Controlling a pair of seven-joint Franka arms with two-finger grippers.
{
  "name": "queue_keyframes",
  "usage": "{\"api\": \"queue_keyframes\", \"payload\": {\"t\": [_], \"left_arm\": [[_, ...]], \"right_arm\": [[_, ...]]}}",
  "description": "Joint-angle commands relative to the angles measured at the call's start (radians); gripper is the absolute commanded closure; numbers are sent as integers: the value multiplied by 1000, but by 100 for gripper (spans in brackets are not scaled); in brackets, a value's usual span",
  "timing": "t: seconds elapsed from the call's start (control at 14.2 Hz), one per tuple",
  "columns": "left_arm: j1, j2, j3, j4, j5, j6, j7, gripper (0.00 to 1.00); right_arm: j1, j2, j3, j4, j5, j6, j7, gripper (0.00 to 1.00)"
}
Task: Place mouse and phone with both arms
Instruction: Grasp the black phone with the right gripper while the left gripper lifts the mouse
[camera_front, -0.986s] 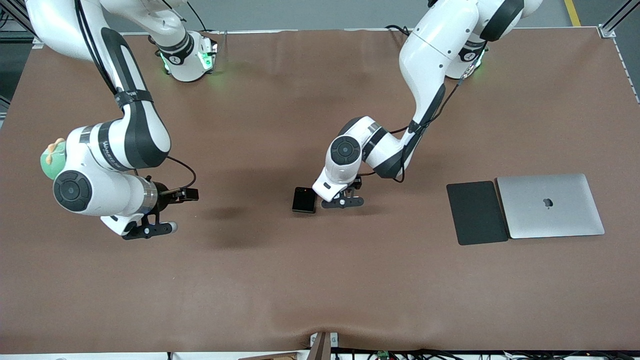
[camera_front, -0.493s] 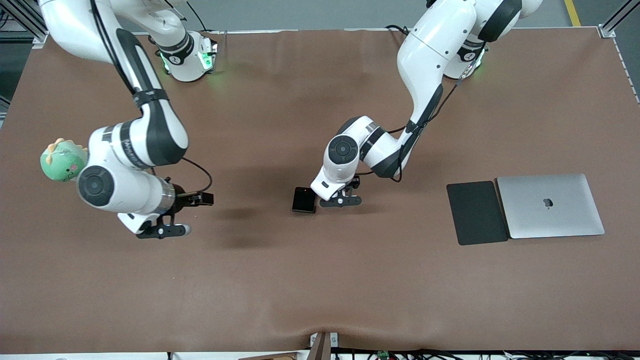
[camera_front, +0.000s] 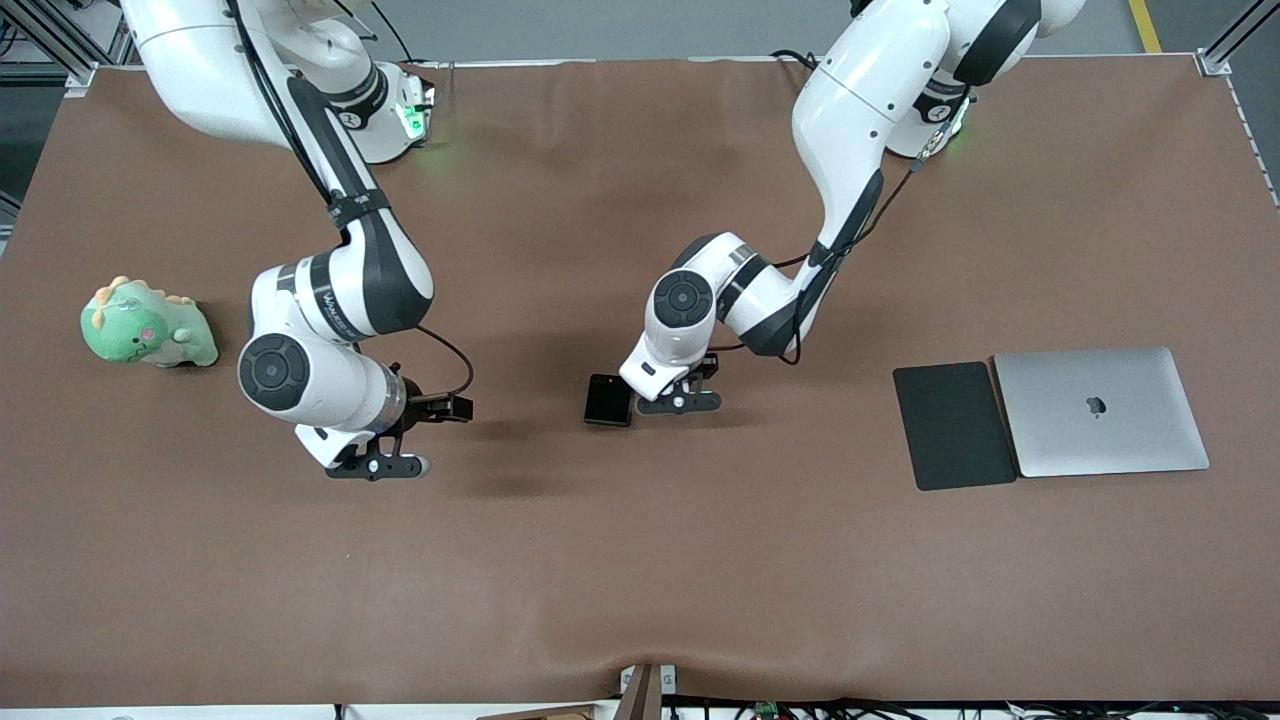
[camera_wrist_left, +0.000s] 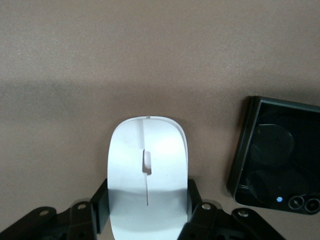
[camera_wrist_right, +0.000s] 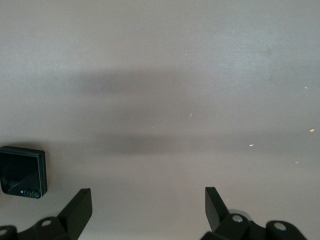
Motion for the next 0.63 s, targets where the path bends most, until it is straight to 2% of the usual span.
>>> {"api": "queue_keyframes", "payload": {"t": [0.0,0.35,0.56], "left_arm": [[7,-18,12,10,42,-11,-4,68],[88,-102,10,-1,67,-101,83,69],[168,-163,7,-21,67,-165,160,69]], "right_arm": [[45,18,-5,7,9,40,80,0],[122,75,-5,29,4,105,160,0],[180,144,-7,97,0,122,280,0]]}}
